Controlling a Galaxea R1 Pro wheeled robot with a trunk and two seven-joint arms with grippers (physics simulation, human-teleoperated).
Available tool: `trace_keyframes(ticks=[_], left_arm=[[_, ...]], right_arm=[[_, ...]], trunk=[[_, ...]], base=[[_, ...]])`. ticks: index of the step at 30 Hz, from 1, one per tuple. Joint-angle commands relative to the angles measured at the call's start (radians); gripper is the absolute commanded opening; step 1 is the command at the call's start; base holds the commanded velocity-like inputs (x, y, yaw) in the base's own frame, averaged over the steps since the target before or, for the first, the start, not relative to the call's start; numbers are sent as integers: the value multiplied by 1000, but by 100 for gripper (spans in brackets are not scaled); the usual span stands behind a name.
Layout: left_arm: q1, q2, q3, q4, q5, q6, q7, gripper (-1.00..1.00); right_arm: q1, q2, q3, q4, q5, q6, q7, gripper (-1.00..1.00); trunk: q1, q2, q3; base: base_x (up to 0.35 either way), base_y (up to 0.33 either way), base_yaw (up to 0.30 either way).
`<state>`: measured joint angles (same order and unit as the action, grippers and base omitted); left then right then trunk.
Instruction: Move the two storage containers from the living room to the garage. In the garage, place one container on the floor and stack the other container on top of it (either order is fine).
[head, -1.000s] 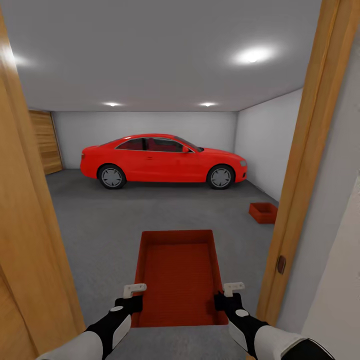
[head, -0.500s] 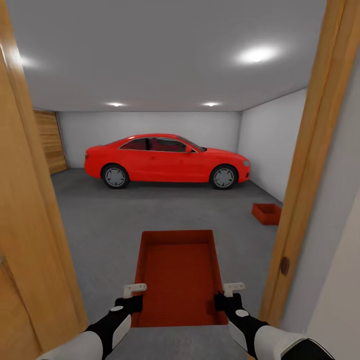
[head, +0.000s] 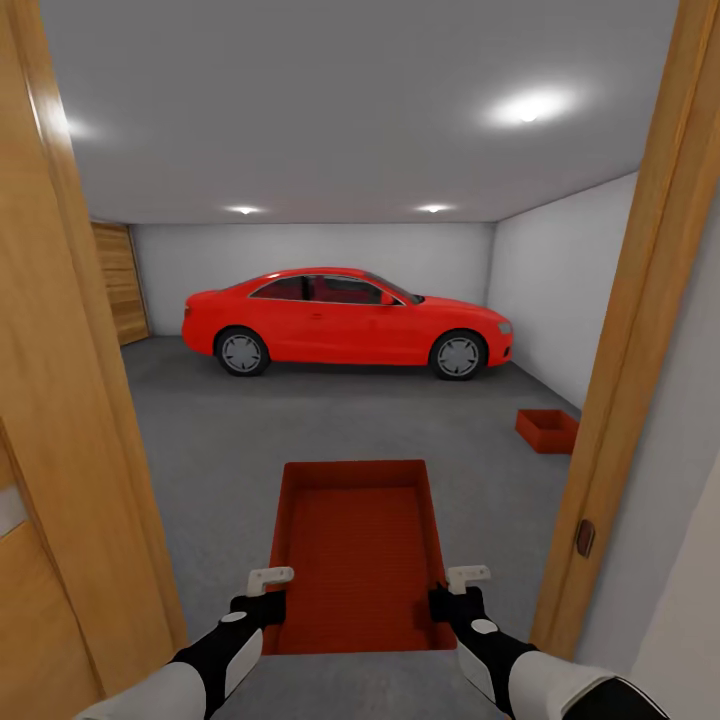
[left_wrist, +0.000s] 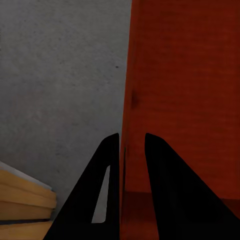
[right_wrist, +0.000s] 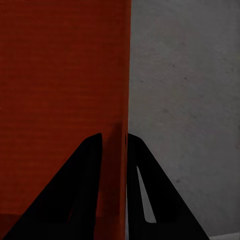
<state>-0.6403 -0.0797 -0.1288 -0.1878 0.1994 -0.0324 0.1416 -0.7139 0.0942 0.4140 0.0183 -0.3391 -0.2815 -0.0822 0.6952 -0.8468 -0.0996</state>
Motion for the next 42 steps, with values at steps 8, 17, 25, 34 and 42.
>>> trace_keyframes(ticks=[8,17,25,34,42], left_arm=[[-1,8,18,-2,-8,-18,21,-100],[-1,9,18,-1,-8,-18,21,-100],[-1,10,18,-1,-8,-18,21,-100],[-1,11,18,-1,-8,-18,21,-100],[-1,11,18,-1,-8,-18,21,-100]], right_arm=[[-1,1,-75,2,8,-1,1,-100],[-1,1,-75,2,8,-1,1,-100],[-1,1,-76,2,8,-2,1,-100],[-1,1,-76,2,8,-2,1,-100],[-1,1,-76,1,8,-2,1,-100]], trunk=[[0,-1,-2],[0,-1,-2],[0,-1,-2],[0,-1,-2],[0,-1,-2]], base=[[122,0,1],[316,0,0],[322,0,0],[322,0,0],[322,0,0]])
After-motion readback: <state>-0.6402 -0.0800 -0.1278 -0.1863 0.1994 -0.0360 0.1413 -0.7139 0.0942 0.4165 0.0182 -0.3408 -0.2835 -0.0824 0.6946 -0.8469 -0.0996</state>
